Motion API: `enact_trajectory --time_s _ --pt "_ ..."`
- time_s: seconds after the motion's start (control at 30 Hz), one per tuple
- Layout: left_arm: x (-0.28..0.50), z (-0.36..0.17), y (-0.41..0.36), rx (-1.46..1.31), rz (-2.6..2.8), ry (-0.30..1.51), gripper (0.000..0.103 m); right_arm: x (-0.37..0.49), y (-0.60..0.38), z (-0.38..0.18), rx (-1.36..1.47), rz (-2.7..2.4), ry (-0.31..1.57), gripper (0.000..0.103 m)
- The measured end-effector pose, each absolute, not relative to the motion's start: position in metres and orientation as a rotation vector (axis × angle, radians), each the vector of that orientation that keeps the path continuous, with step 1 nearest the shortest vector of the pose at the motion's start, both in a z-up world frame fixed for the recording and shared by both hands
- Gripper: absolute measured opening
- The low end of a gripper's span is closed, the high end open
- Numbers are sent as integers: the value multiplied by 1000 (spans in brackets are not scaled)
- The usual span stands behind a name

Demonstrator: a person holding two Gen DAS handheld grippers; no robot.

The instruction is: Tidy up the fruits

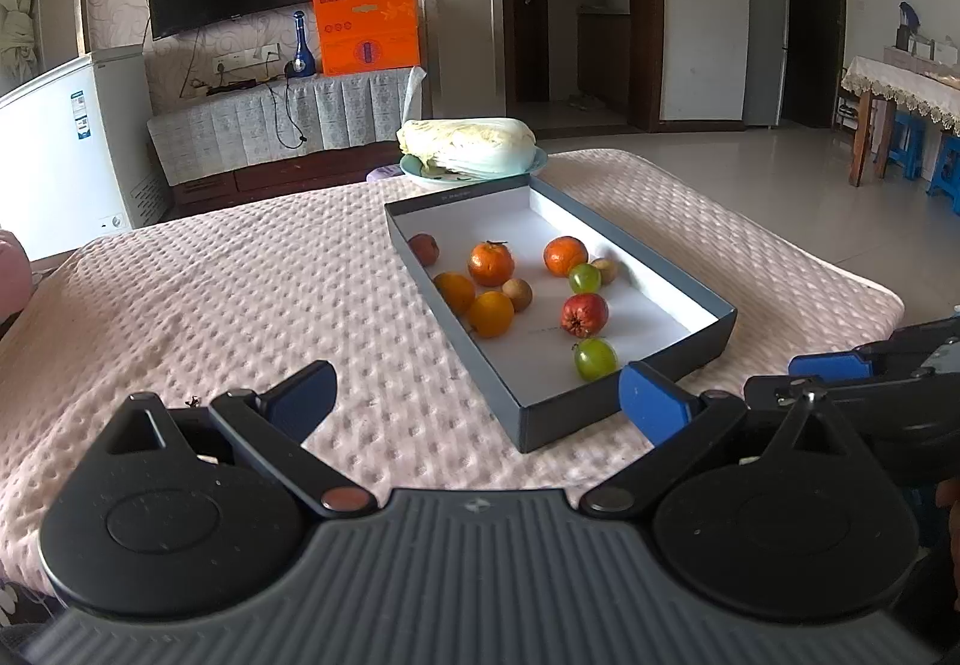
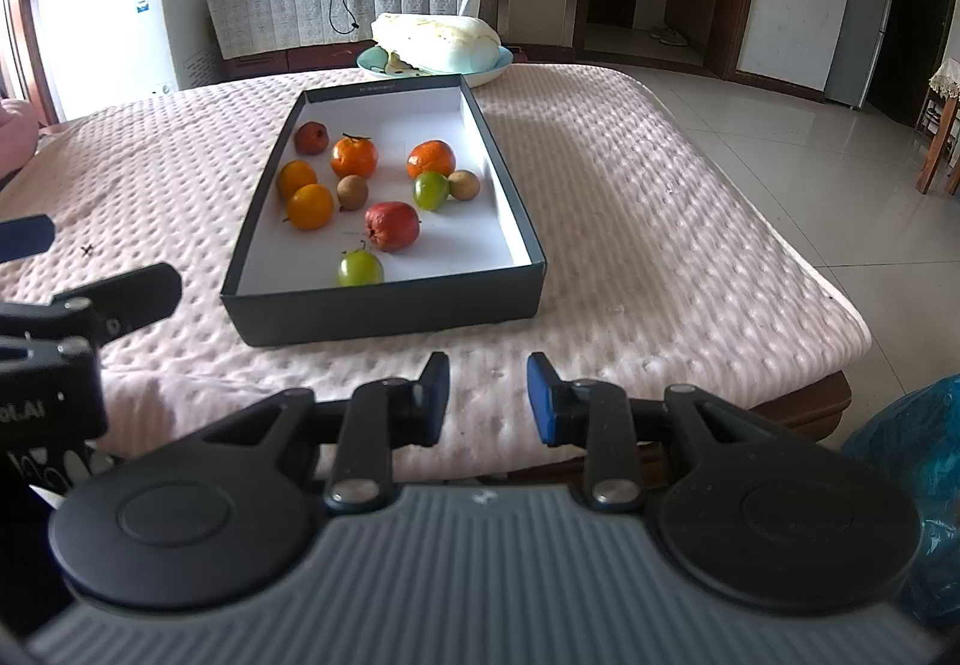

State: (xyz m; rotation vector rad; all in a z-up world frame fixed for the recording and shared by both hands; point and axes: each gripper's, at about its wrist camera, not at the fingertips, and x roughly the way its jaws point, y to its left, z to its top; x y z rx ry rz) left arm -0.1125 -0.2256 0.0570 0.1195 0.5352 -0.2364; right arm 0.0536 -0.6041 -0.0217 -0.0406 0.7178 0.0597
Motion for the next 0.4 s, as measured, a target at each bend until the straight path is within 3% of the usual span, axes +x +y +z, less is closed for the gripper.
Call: enact_trajectory --time_s 0.4 --pt "-114 57 -224 106 -254 521 101 53 -604 -22 -41 59 718 31"
